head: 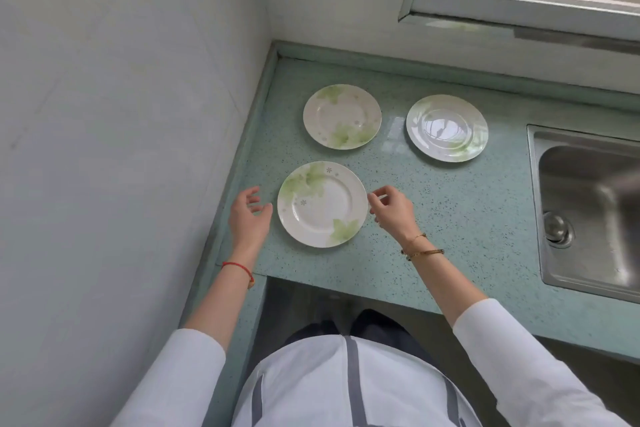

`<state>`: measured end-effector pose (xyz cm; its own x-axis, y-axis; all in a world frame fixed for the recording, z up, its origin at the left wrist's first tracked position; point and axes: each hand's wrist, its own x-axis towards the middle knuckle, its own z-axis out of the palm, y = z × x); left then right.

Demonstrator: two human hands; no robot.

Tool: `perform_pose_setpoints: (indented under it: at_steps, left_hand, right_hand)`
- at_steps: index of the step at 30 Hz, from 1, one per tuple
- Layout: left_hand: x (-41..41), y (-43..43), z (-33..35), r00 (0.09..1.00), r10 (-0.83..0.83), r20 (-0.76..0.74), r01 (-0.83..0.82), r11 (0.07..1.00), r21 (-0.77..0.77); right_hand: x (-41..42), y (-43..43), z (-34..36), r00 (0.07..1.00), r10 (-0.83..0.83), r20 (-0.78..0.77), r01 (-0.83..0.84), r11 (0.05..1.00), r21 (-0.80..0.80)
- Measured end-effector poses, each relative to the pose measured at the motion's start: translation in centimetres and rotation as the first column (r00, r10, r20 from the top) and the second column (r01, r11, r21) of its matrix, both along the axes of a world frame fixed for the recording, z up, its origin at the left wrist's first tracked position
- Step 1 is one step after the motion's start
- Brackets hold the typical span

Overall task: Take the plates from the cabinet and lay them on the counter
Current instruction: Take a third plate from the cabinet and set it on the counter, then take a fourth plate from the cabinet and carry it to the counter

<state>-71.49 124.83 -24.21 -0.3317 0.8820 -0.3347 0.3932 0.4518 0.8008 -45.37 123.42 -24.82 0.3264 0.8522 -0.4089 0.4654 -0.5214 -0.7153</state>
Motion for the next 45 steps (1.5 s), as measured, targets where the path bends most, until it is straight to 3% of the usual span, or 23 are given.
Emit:
perform_pose_setpoints:
  at_steps: [10,20,29,45]
  left_hand:
    - [0.5,-8.8,6.4,0.959,0.262,0.109,-0.280,0.935,0.217]
    - [8.3,-22.9,9.5,0.755,0.601,0.263,-0.655,0.677,0.334]
    - [14.9,-35.3,12.1,0.547,0.781,0.303,-0.827,0.447,0.341]
    - [22.5,-60.2,14.7,0.083,0.932,0.352,-0.917,-0.068,0.394]
  right_hand:
    - [-1.9,-3.1,4.9,0.947,0.242,-0.212,-0.202,0.960,0.194]
    - [1.4,-8.5,8.7,0.762,0.600,-0.243,-0.520,0.791,0.321]
    - [1.7,-15.2,9.9,0.537,0.801,-0.265,-0.717,0.599,0.358]
    - [-4.0,-36.8,13.5,-0.003,0.954,-0.298,-0.892,0.132,0.432]
